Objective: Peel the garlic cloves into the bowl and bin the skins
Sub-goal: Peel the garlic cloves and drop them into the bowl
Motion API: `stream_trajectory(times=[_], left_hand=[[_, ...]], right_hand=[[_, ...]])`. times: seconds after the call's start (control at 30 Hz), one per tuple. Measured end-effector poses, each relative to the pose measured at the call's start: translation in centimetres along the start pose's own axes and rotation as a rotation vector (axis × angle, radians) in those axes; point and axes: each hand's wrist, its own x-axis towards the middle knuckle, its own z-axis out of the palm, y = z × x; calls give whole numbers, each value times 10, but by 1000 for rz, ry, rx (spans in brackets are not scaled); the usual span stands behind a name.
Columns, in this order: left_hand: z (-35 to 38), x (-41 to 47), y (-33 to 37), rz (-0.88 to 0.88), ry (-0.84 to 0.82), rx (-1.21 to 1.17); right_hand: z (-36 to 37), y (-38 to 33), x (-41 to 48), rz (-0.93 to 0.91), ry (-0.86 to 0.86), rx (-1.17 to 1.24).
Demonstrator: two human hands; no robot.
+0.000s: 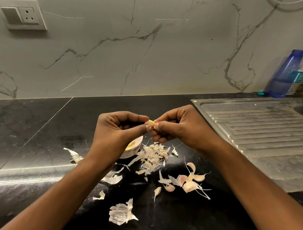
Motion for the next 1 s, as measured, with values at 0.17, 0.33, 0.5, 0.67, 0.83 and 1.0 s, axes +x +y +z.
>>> stream_trajectory(times=[0.17, 0.33, 0.5, 0.67, 0.83, 1.0], left_hand=[[1, -1, 0, 18, 43, 53], [0, 0, -1, 21, 63, 93], [1, -1, 0, 30, 71, 107], [2, -1, -2, 16, 75, 113], [-1, 1, -3, -26, 91, 87], [-1, 1, -2, -48, 85, 31]], right_hand=[[1, 0, -1, -9, -5, 15], [2, 1, 0, -16, 30, 5], [4, 0, -1, 5, 16, 15], [4, 1, 1, 8, -7, -11], [3, 1, 0, -4, -28, -11], [3, 1, 0, -10, -22, -24]])
